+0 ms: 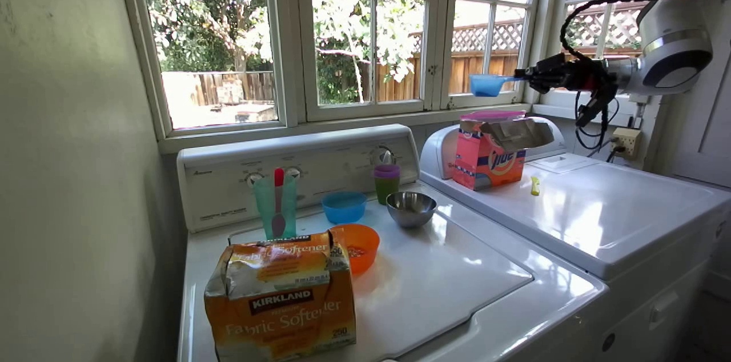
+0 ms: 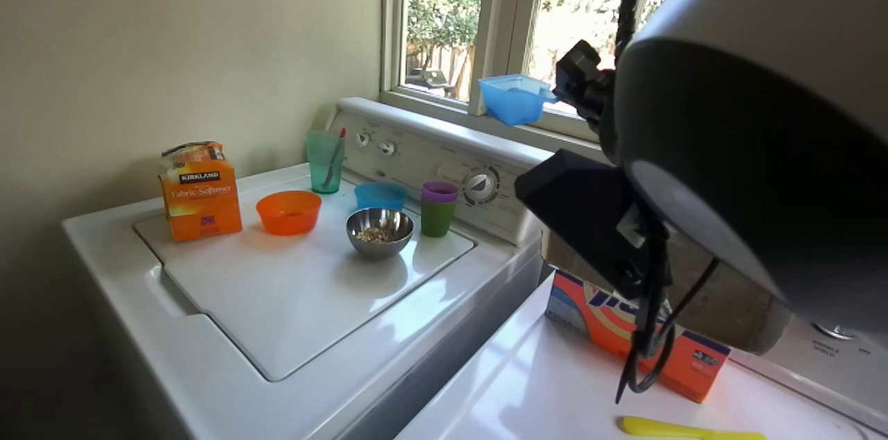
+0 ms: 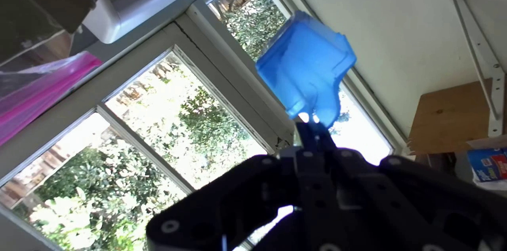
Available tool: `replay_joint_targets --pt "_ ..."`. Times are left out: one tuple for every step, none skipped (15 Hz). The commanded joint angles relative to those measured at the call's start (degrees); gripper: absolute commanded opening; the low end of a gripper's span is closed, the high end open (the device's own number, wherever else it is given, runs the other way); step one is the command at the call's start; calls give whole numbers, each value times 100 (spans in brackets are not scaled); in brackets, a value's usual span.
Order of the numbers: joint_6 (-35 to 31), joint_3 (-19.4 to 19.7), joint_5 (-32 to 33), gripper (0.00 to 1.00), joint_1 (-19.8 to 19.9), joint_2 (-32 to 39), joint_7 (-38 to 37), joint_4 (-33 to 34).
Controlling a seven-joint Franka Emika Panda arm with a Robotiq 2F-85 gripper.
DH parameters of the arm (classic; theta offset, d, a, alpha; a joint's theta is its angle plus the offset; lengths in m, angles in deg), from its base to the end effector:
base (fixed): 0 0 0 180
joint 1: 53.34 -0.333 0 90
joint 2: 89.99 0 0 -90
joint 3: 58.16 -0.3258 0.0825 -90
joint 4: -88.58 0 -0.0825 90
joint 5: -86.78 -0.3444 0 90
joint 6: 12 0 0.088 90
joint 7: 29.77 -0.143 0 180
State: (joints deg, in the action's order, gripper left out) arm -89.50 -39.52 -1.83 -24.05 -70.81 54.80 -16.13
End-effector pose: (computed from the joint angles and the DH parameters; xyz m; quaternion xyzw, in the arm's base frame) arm 0.5064 -0.2909 0.4480 -0.7028 -0.0931 -0.4836 0.5133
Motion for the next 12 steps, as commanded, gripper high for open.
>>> replay_joint_targets --pt "-460 178 -256 1 -51 131 -489 538" --pt "-535 190 -285 1 -30 170 -654 719" --pt "-581 203 -278 1 -15 202 -794 861" --pt "-640 223 -239 1 0 248 -947 1060" --pt "-730 231 -242 1 7 268 -1024 1182" --pt "-820 248 -197 1 20 310 -1126 1335" --pt "-901 257 -159 1 33 355 -1213 1468" --pt "-940 254 -165 1 60 419 -1335 1597" --pt "-967 238 -221 1 94 497 -1453 1720" --pt "-1006 209 -306 1 127 551 -1545 1785" --pt "-927 202 -151 4 84 289 -1290 1469" --pt "-939 195 -155 4 106 350 -1365 1556"
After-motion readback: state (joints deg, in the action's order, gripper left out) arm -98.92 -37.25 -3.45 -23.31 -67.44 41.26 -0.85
